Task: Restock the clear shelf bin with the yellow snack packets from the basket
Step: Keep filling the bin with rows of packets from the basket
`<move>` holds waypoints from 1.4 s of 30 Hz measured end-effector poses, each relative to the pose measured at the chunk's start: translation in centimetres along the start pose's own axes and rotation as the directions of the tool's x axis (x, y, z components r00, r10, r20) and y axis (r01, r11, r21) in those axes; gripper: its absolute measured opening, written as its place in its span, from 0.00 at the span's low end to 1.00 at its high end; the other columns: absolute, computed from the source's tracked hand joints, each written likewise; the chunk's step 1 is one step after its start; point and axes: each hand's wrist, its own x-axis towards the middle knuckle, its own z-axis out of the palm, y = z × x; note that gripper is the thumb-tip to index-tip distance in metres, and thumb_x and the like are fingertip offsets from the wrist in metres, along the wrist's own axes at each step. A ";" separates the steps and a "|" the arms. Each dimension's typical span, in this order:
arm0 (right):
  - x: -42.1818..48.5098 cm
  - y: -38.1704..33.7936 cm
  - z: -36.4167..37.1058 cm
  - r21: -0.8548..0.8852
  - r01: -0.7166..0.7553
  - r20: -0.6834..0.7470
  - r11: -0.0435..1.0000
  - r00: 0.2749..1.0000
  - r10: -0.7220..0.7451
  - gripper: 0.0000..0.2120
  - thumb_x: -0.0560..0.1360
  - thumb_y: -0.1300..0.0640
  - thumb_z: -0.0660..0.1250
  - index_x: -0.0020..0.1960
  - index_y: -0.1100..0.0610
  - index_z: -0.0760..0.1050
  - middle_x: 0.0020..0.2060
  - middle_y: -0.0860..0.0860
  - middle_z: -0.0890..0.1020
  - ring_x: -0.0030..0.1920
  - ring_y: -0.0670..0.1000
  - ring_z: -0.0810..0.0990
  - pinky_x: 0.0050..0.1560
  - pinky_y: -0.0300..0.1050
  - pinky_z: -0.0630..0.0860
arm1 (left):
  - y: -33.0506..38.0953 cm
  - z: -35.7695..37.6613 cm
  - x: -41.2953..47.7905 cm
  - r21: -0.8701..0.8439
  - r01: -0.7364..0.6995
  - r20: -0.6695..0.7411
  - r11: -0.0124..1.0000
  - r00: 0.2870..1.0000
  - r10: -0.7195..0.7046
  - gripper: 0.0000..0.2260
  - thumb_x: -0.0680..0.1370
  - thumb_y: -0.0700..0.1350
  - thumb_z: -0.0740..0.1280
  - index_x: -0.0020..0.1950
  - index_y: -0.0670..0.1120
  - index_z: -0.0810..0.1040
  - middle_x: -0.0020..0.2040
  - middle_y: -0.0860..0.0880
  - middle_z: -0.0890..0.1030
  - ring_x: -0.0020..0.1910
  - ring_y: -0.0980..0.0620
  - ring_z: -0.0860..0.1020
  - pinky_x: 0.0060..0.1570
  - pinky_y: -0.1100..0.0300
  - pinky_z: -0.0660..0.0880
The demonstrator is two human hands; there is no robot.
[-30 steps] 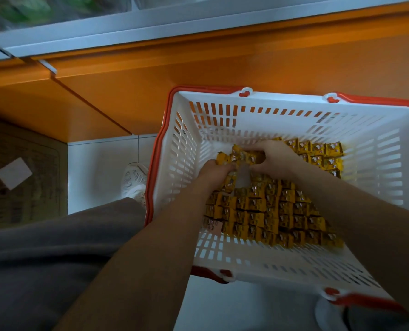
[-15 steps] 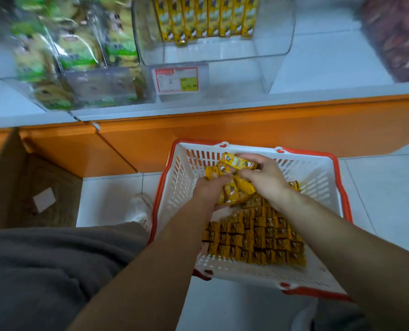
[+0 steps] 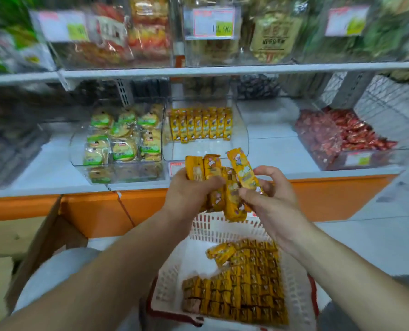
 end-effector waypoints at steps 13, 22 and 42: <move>1.2 0.2 0.9 -0.098 0.015 -0.069 0.995 0.997 -0.022 0.27 0.69 0.66 0.77 0.61 0.42 0.75 0.49 0.47 0.85 0.50 0.50 0.86 0.47 0.46 0.82 | 1.3 0.0 -0.4 0.125 -0.093 0.093 0.988 0.992 0.082 0.18 0.72 0.42 0.79 0.59 0.45 0.80 0.49 0.46 0.88 0.47 0.45 0.87 0.48 0.43 0.84; 3.4 -0.2 1.4 0.117 -0.074 -0.086 0.990 0.993 0.084 0.28 0.63 0.57 0.76 0.62 0.53 0.74 0.48 0.53 0.85 0.47 0.54 0.86 0.48 0.51 0.81 | 2.4 0.1 2.3 0.297 -0.130 0.056 0.946 0.991 0.119 0.23 0.67 0.45 0.83 0.58 0.50 0.77 0.48 0.51 0.87 0.47 0.50 0.87 0.52 0.45 0.83; 15.3 -0.6 9.6 -0.123 -0.072 -0.028 0.990 0.997 0.069 0.22 0.73 0.51 0.75 0.62 0.59 0.74 0.50 0.53 0.81 0.48 0.50 0.85 0.55 0.51 0.81 | 6.6 -7.4 8.0 0.277 -0.242 -0.152 0.930 0.945 0.291 0.21 0.68 0.42 0.81 0.57 0.50 0.78 0.44 0.55 0.88 0.42 0.56 0.87 0.39 0.59 0.84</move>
